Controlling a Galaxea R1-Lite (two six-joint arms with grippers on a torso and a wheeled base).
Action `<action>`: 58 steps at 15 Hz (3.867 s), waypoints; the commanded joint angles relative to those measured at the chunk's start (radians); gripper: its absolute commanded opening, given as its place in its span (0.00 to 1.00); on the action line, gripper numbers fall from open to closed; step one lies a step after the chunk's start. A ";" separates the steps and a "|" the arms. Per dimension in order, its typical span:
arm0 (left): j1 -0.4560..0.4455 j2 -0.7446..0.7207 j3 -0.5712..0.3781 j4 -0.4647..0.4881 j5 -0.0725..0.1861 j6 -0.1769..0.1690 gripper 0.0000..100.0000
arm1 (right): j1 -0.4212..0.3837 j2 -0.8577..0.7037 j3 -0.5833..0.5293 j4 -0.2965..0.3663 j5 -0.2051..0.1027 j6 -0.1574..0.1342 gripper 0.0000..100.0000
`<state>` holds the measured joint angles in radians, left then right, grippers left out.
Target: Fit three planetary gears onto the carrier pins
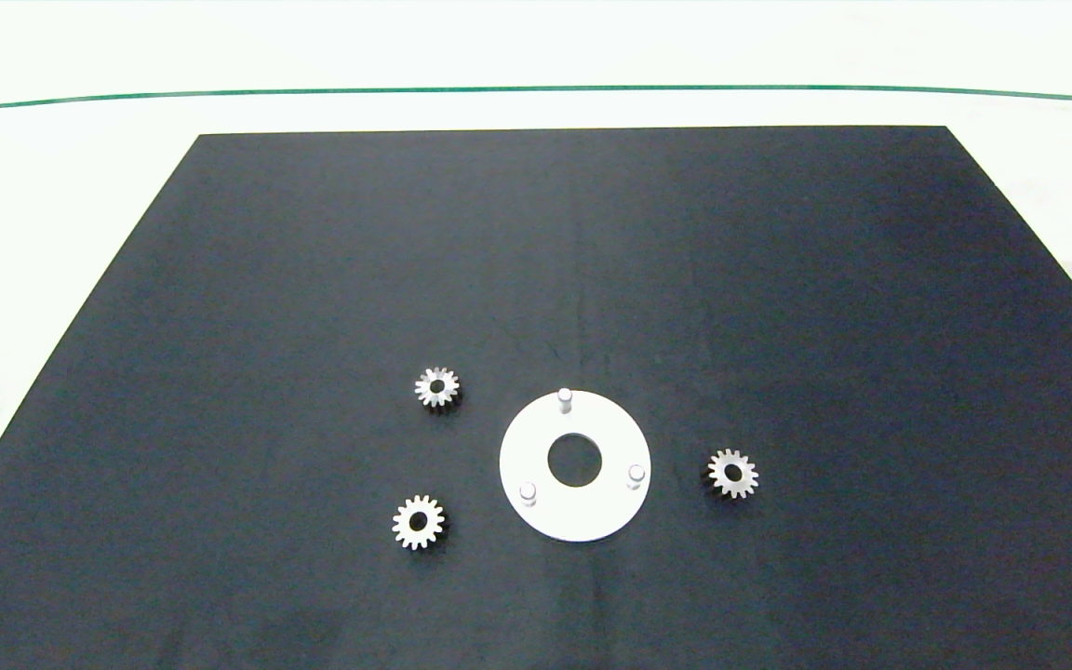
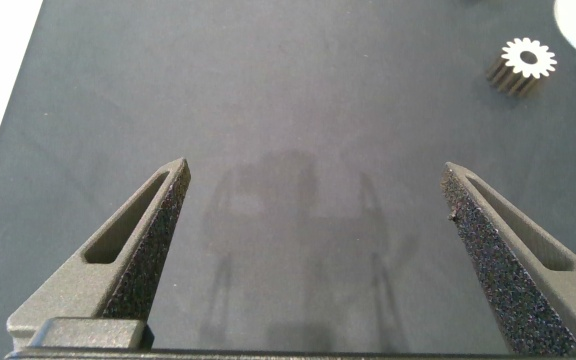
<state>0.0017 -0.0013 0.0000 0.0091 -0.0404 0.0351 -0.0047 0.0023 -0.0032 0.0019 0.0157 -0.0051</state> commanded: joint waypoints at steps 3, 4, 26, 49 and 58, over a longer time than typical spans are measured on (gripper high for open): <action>-0.008 0.046 -0.006 0.002 -0.009 0.069 1.00 | -0.005 0.011 -0.004 0.012 -0.034 -0.021 1.00; -0.025 0.092 -0.006 0.002 -0.009 0.075 1.00 | -0.006 0.028 -0.004 0.012 -0.033 -0.024 1.00; 0.107 0.322 -0.673 0.637 -0.004 0.167 1.00 | 0.006 0.154 -0.166 0.021 0.041 -0.131 1.00; 0.290 0.534 -0.985 0.930 -0.009 0.178 1.00 | 0.149 0.679 -0.601 0.397 0.059 -0.268 1.00; 0.288 0.791 -1.037 0.767 0.002 0.313 1.00 | 0.146 0.780 -0.630 0.389 0.052 -0.265 1.00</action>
<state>0.2900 0.7249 -1.0351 0.7726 -0.0383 0.3491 0.1428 0.7730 -0.6417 0.3900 0.0681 -0.2674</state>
